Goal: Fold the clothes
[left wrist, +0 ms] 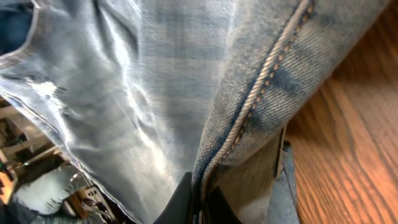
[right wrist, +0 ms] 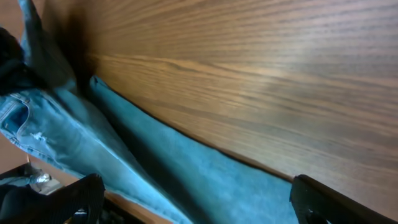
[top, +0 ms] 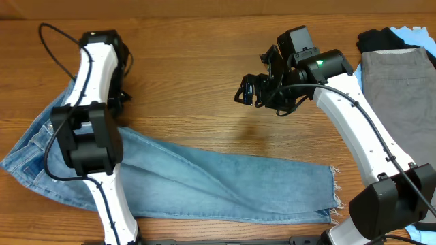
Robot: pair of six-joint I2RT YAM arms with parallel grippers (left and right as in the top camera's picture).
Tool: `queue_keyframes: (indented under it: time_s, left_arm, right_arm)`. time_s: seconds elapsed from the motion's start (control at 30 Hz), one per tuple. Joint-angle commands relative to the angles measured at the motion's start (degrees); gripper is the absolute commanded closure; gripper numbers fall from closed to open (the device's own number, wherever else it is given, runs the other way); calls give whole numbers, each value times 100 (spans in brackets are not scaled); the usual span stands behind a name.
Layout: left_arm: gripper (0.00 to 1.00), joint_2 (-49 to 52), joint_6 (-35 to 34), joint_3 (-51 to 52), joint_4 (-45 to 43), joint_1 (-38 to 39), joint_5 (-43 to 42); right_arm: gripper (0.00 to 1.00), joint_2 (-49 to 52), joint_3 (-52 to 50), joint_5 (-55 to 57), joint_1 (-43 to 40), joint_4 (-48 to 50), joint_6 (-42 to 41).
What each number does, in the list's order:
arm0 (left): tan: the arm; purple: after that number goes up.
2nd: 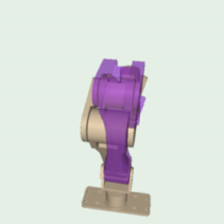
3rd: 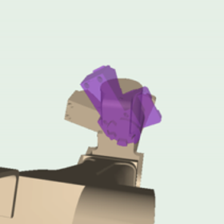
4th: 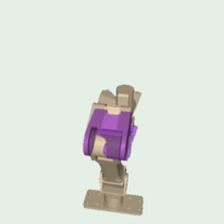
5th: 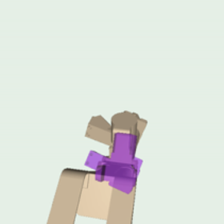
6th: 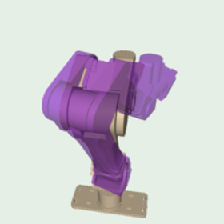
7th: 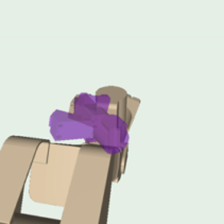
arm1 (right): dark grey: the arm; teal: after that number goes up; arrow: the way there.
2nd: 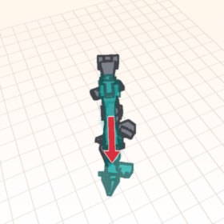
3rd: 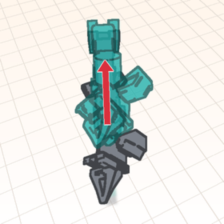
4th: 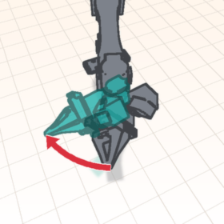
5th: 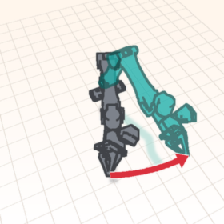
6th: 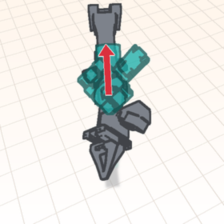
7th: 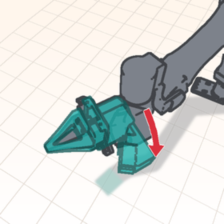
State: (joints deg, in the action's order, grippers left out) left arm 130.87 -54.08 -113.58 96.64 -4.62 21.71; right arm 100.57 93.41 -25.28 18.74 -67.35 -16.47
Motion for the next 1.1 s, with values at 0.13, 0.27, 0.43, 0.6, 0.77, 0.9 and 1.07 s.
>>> queue_keyframes:
  time_s: [0.13,0.27,0.43,0.6,0.77,0.9,1.07]
  left_arm:
    - [96,-723,551,-258,24,-190,-105]
    - [96,-1172,1117,-254,24,-249,-601]
    - [95,-1735,1453,-190,24,-249,-758]
    - [94,-2398,1429,361,22,-249,-883]
    - [89,-2811,1408,1143,22,-249,-761]
    - [88,-2900,1029,1834,22,-323,-411]
    - [88,-2900,538,2503,22,-688,-243]
  right_arm:
    - [5,114,-9,-26,-7,-597,37]
    - [6,114,-9,59,-7,-844,35]
    - [4,114,-26,437,-7,-1220,17]
    - [4,114,-39,570,-7,-1346,-11]
    - [4,111,-39,503,-7,-1342,-28]
    - [4,111,-39,463,-7,-1440,-31]
    - [4,111,-39,463,-4,-1567,-118]
